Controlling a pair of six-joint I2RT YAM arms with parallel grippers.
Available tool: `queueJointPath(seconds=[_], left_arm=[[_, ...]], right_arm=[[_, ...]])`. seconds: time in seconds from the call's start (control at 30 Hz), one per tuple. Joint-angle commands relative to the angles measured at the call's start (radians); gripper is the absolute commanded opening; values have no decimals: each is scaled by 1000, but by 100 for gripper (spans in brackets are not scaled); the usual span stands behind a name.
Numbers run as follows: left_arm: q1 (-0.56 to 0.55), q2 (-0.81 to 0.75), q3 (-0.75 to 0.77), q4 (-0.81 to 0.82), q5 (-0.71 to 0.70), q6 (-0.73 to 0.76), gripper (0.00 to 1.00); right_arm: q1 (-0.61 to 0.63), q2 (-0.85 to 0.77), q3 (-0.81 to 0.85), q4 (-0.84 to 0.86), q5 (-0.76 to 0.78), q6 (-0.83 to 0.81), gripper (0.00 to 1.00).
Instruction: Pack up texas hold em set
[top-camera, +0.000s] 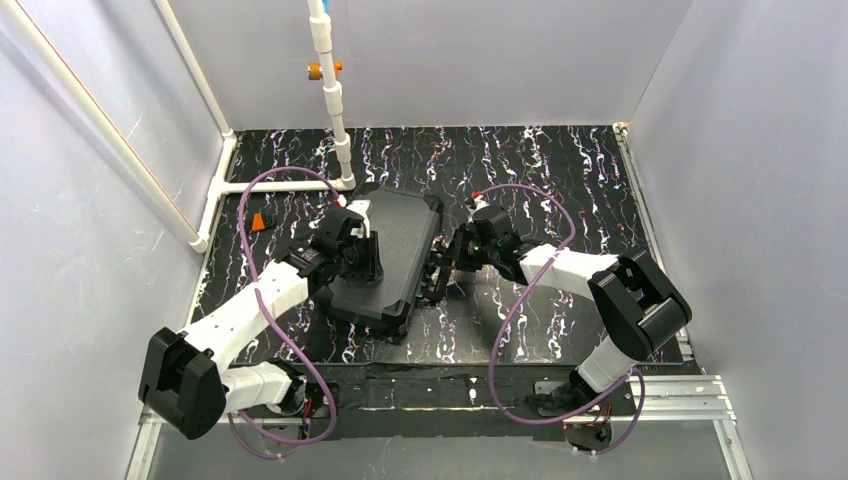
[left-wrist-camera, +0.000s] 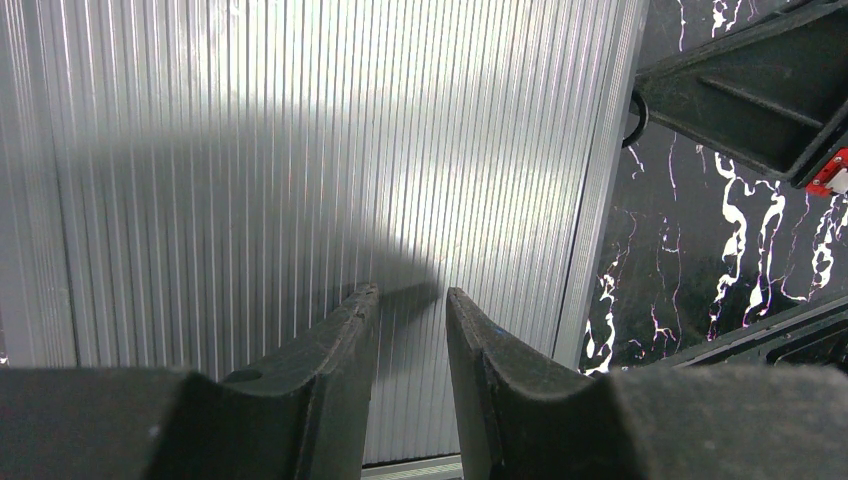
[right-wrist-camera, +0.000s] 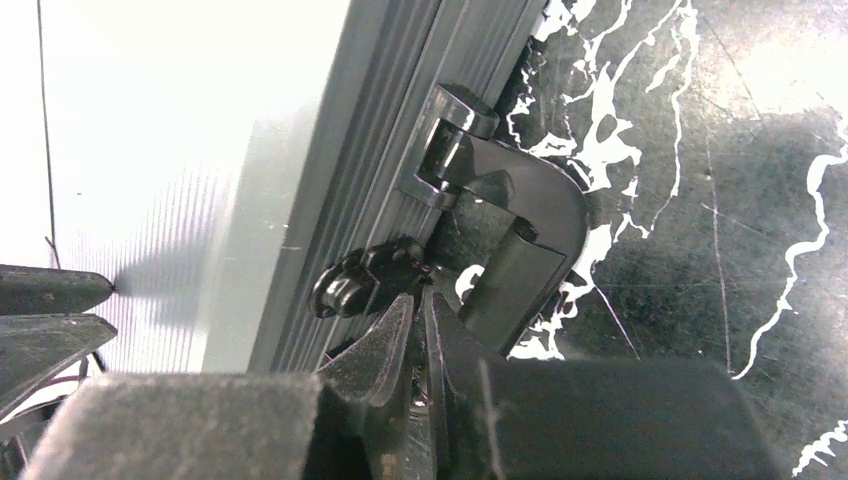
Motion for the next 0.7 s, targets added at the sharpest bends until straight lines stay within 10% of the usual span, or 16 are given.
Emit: queueJointPath(seconds=[0.0, 0.67], left_arm=[[-16, 55, -69, -147, 23, -4, 30], [-17, 56, -73, -143, 25, -4, 30]], right_arm=[[13, 2, 55, 38, -21, 7, 17], [63, 15, 113, 80, -29, 21, 16]])
